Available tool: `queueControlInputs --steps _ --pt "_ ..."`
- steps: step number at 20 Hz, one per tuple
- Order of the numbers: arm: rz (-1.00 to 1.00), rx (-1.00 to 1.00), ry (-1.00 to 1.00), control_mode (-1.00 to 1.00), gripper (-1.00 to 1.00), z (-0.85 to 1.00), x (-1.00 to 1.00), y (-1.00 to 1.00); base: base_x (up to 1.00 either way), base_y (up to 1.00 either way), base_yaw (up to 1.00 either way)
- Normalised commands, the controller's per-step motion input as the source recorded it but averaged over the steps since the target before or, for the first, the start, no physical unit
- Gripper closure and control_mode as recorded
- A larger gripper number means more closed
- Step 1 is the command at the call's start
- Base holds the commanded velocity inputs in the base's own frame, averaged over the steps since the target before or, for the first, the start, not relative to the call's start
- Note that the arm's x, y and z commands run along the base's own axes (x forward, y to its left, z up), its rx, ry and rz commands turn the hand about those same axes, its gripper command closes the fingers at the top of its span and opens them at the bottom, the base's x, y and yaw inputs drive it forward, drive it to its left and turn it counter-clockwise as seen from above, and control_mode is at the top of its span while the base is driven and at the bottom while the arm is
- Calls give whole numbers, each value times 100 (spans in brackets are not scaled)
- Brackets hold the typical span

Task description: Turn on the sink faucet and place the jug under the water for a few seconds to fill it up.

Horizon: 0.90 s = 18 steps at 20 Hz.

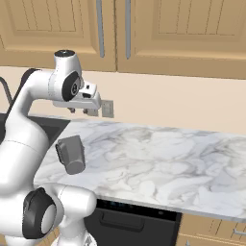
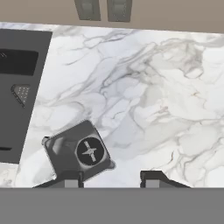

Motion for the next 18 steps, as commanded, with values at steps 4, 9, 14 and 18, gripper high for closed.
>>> queueControlInputs --steps 4,9,14,18 --pt "0 0 0 -100 -100 0 -5 0 0 0 0" --pt "0 0 0 -100 -100 0 0 0 0 0 0" --pt "0 0 0 -100 -100 0 -30 -12 0 0 0" --pt "0 0 -1 -100 -100 0 -46 -21 0 0 0"
